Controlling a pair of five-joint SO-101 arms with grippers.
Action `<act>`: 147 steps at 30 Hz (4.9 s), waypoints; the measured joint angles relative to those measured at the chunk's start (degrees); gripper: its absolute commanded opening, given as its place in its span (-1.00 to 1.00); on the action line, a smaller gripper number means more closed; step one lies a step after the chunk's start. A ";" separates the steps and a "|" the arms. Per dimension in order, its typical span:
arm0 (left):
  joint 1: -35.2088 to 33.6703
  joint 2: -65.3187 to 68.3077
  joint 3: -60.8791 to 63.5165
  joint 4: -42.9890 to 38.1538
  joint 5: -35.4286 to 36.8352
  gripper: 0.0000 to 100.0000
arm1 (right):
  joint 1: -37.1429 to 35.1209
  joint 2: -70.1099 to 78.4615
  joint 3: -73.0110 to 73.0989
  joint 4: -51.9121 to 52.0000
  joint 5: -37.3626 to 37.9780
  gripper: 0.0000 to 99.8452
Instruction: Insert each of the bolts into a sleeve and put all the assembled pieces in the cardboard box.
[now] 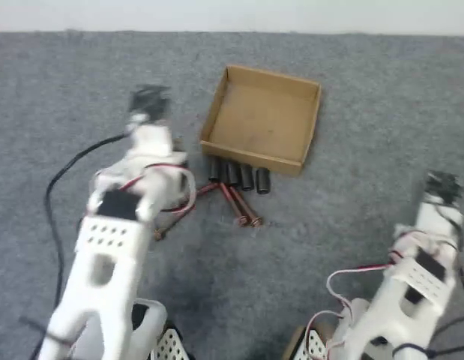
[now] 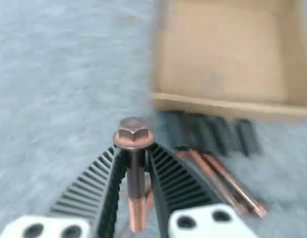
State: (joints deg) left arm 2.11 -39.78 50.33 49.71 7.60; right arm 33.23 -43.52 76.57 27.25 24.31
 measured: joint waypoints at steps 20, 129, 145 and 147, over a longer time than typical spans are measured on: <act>-24.35 -23.74 31.12 -13.54 0.70 -0.98 | -47.21 0.00 -5.89 -10.20 -20.13 -0.98; 25.05 -24.26 26.46 -44.92 7.56 -0.98 | -65.76 51.69 17.32 -125.71 -29.01 -0.99; 25.14 -25.32 28.66 -45.54 6.77 -0.98 | -65.85 51.69 17.32 -125.63 -28.92 -0.99; 25.14 -25.32 28.66 -45.80 6.77 -0.98 | -65.85 51.69 17.32 -125.63 -28.92 -0.99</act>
State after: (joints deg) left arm 27.25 -65.10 78.99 3.91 14.37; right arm -32.62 8.18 93.89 -98.37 -4.62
